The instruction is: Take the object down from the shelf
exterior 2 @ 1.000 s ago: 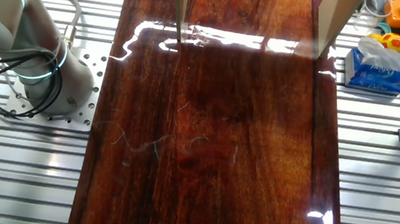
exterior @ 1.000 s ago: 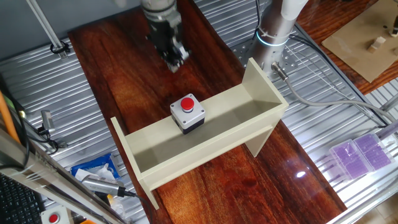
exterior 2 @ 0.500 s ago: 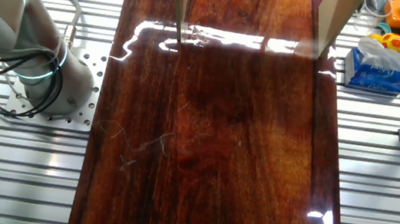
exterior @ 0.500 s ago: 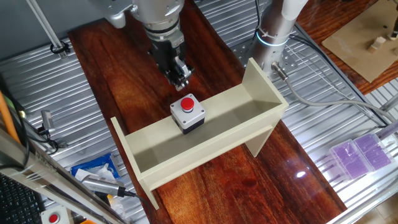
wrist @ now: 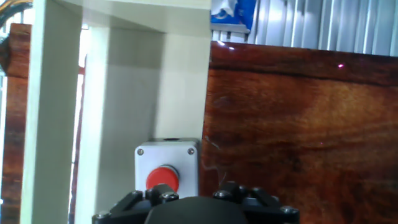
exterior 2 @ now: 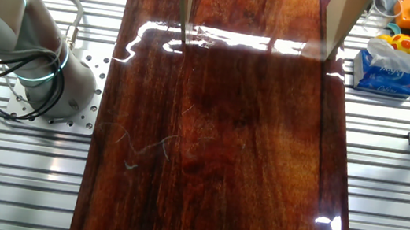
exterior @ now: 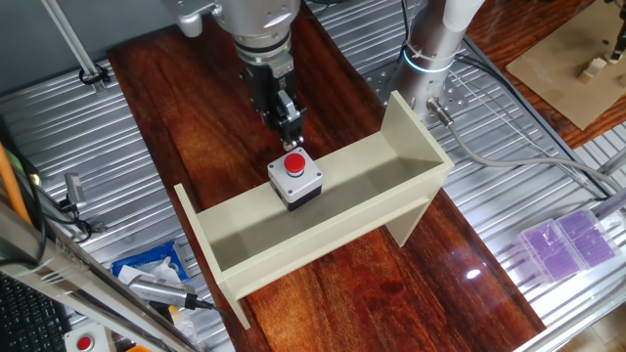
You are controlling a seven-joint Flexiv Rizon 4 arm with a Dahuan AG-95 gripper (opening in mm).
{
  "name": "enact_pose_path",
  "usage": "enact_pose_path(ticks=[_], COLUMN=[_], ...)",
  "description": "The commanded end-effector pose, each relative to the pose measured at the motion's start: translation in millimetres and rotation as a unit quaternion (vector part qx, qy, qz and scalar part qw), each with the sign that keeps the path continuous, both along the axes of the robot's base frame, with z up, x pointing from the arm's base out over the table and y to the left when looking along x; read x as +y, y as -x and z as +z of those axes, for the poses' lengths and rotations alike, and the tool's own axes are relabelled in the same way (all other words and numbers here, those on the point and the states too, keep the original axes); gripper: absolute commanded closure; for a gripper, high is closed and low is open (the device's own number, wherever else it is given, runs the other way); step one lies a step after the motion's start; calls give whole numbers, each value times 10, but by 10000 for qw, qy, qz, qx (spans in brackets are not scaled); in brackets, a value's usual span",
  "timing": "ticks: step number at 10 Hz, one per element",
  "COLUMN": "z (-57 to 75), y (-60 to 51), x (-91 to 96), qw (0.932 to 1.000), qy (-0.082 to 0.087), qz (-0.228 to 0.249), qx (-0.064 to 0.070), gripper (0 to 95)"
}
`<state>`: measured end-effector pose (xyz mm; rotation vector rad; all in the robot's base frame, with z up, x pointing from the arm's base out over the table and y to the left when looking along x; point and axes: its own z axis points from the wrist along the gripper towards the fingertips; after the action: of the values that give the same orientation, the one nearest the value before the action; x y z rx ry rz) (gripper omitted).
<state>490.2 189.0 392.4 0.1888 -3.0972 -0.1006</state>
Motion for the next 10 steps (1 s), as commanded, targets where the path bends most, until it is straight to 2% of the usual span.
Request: enact_pose_path(ticks=[1, 5, 8, 10], z=[-93, -208, -200, -200], y=[-29, -46, -25, -25], x=[83, 228, 223, 223], qw=[9998, 9994, 9997, 9998], qy=[-12, -5, 7, -2], qz=[-161, -298, -155, -170], qx=[-116, -154, -171, -129], gripper=[0, 0, 0, 0])
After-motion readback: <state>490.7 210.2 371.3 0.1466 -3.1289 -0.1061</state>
